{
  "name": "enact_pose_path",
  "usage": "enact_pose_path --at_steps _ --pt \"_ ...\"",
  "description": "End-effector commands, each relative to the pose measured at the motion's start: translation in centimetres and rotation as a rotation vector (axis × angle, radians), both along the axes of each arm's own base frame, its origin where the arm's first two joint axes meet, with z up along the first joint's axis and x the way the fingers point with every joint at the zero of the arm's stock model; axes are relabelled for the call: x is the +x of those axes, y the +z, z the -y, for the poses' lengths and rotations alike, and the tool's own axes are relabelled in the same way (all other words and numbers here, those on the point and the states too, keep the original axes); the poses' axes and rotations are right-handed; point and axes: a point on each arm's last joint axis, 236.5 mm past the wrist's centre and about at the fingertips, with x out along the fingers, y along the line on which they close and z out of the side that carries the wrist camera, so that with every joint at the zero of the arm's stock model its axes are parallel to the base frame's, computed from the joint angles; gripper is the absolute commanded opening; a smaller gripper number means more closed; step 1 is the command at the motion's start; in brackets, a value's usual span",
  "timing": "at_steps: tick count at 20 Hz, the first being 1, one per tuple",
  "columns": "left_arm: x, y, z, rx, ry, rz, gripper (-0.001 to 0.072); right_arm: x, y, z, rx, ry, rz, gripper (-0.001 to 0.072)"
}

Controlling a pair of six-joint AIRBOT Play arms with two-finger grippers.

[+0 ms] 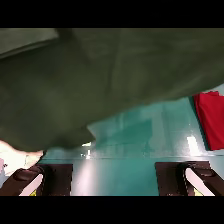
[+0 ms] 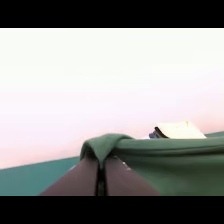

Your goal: Fold the shirts.

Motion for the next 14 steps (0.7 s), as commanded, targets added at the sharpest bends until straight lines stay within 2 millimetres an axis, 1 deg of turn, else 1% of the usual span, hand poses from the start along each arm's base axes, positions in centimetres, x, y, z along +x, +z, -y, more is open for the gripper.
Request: enact_pose_path --at_steps 1,2,3,5,6,7,9,10,11,12,13,14 --pt "5.4 -4.9 0.8 0.043 0.003 -0.204 0.0024 2.2 -1.3 0.4 0.006 -0.003 -0.065 0.0022" --pt "8.1 -8.3 1.3 0.065 0.001 -0.32 0.0024 3.8 -3.0 0.5 0.017 0.004 -0.119 0.0023" --pt "11.1 -12.6 1.7 0.09 -0.001 -0.458 0.0024 5.8 -5.5 0.7 0.028 0.005 -0.196 0.0022" --pt "16.1 -22.1 2.6 0.136 -0.007 -0.733 0.0025 9.6 -11.7 1.3 0.054 0.004 -0.376 0.0022" --pt "18.1 -26.9 2.9 0.154 -0.009 -0.851 0.0025 11.4 -15.0 1.6 0.054 0.012 -0.47 0.0022" --pt "19.9 -31.9 3.2 0.171 -0.009 -0.966 0.0025 13.1 -19.0 1.8 0.06 0.018 -0.576 0.0023" --pt "22.7 -40.6 3.6 0.19 -0.006 -1.125 0.0025 15.7 -27.1 2.2 0.081 0.028 -0.781 0.0023" --pt "24.0 -44.0 3.8 0.201 -0.006 -1.169 0.0025 16.5 -31.5 2.3 0.097 0.03 -0.887 0.0022" --pt "25.3 -47.1 3.9 0.205 -0.002 -1.206 0.0025 16.9 -35.1 2.4 0.111 0.032 -0.977 0.0022" --pt "26.5 -49.3 3.8 0.203 0.004 -1.233 0.0025 17.7 -38.4 2.5 0.115 0.04 -1.041 0.0022" --pt "27.6 -51.2 3.8 0.207 0.012 -1.24 0.0025 18.7 -40.7 2.6 0.113 0.045 -1.067 0.0022" --pt "28.7 -52.5 3.9 0.213 0.013 -1.232 0.0025 19.8 -42.6 2.8 0.116 0.043 -1.081 0.0022"
